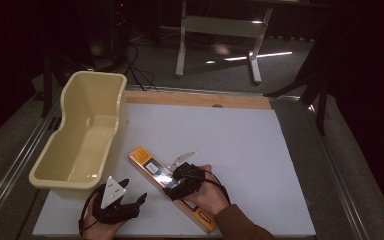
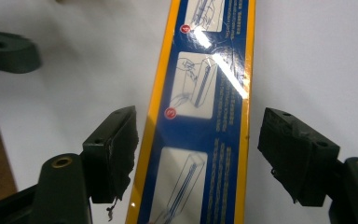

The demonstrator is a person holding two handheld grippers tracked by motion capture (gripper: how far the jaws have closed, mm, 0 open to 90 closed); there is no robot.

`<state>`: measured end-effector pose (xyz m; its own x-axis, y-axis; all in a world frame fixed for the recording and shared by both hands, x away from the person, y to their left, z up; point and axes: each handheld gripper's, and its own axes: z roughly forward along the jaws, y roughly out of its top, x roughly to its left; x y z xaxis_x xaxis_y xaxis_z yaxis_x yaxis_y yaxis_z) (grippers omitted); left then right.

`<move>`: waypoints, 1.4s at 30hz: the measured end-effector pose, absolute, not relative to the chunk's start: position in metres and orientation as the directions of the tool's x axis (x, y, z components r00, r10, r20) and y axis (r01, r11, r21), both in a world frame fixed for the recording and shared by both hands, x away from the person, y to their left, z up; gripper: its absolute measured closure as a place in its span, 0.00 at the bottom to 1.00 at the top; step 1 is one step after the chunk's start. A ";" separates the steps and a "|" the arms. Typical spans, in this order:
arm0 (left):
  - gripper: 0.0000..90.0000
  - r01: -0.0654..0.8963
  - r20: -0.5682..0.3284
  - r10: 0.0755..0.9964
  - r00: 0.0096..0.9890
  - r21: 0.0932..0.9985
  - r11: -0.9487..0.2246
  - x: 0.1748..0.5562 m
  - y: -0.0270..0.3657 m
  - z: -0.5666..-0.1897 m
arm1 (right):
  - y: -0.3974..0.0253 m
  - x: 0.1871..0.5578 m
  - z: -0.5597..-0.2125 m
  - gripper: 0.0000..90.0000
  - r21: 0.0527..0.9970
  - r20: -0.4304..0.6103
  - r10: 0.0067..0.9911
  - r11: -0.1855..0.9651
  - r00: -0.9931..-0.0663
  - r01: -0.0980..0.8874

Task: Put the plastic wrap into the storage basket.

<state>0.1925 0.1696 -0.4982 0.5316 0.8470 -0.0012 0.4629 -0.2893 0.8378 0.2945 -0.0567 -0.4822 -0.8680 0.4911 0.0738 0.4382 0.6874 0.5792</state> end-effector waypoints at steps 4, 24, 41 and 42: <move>0.30 0.464 -0.001 0.847 0.532 0.837 -0.290 0.193 0.170 -0.498 | -0.048 0.300 -0.484 0.30 0.542 0.060 0.494 0.714 -0.867 0.444; 0.30 0.463 0.001 0.844 0.537 0.835 -0.296 0.193 0.169 -0.499 | -0.004 0.314 -0.492 0.34 0.238 -0.018 0.438 0.875 -0.899 0.422; 0.31 0.466 -0.004 0.845 0.534 0.836 -0.290 0.194 0.169 -0.499 | 0.002 0.330 -0.488 0.44 0.069 0.061 0.552 0.829 -0.832 0.555; 0.31 0.464 -0.004 0.845 0.535 0.837 -0.290 0.194 0.169 -0.499 | 0.000 0.333 -0.487 0.44 0.077 0.072 0.564 0.819 -0.823 0.568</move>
